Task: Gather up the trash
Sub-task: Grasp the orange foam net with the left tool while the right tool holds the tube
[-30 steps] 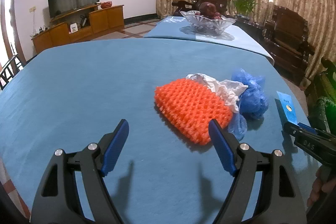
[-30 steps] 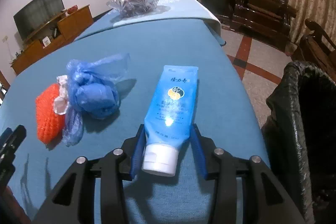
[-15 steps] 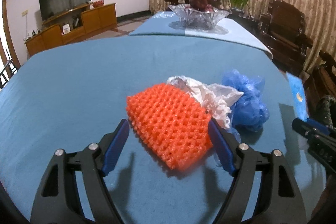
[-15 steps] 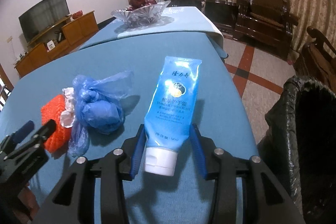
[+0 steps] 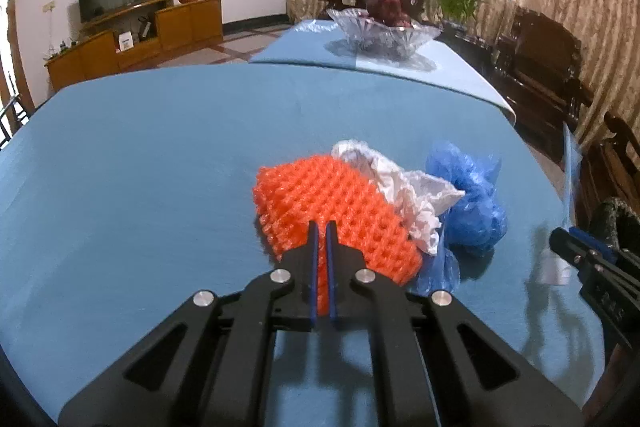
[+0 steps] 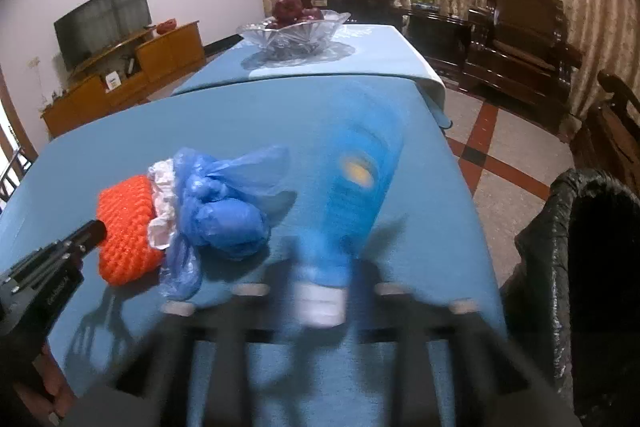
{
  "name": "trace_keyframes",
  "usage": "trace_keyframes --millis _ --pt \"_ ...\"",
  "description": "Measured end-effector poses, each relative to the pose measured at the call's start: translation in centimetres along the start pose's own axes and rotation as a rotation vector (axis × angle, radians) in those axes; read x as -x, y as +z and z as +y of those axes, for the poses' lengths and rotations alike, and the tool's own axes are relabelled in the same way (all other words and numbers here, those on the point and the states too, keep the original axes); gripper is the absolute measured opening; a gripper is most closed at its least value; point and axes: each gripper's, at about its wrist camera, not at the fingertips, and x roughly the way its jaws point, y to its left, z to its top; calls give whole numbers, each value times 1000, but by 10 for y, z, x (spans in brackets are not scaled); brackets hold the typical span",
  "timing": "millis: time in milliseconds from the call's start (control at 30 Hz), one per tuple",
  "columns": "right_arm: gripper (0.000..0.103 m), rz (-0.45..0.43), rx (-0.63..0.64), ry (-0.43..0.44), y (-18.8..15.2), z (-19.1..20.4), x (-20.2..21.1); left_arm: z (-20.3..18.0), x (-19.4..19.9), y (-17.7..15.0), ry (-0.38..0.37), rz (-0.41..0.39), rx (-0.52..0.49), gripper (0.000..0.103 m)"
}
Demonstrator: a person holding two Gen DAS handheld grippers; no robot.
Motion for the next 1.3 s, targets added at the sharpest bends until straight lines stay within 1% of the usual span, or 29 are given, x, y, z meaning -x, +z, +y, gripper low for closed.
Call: trace_keyframes --millis 100,167,233,367,433,467,500,633,667,700,833,867,900,933,1067,1167,1233,1300 --pt "9 -5 9 17 2 2 4 0 16 3 23 -27 -13 2" --pt "8 1 20 23 0 4 3 -1 24 4 37 -37 -26 2" --pt "8 16 12 29 -3 2 2 -1 27 2 38 -29 -31 2" --pt "10 38 8 -2 -10 -1 0 2 27 -8 39 -3 -30 2" --pt "17 60 -26 -3 -12 -7 -3 2 25 -13 35 13 -30 2" --pt "26 67 -45 1 -12 -10 -4 2 24 -17 37 20 -33 2" --pt "34 71 -66 2 -12 -12 -6 2 23 -19 37 23 -34 2" --pt "41 83 -87 7 -11 -12 -15 6 18 -20 39 27 -30 3" --pt "47 88 -95 19 -10 -11 -17 8 17 -20 39 27 -28 3" --pt "50 89 -105 28 -9 -10 -18 9 16 -19 40 26 -25 3" --pt "51 81 -116 31 -8 -2 -15 13 15 -20 44 25 -19 3" --pt "53 69 -119 29 -8 0 -13 15 15 -21 44 25 -19 3" --pt "57 59 -119 25 -7 2 -10 16 14 -21 44 26 -18 3" --pt "58 61 -115 18 -6 4 -10 17 14 -21 43 28 -16 3" --pt "58 85 -112 -4 -6 11 -23 19 13 -23 41 33 -13 3" --pt "58 94 -122 -39 -6 13 -34 19 13 -23 39 33 -12 3" --pt "58 84 -103 -66 -6 14 -35 19 12 -24 40 29 -14 3" --pt "58 93 -83 -83 -8 12 -33 20 11 -24 38 29 -15 3"
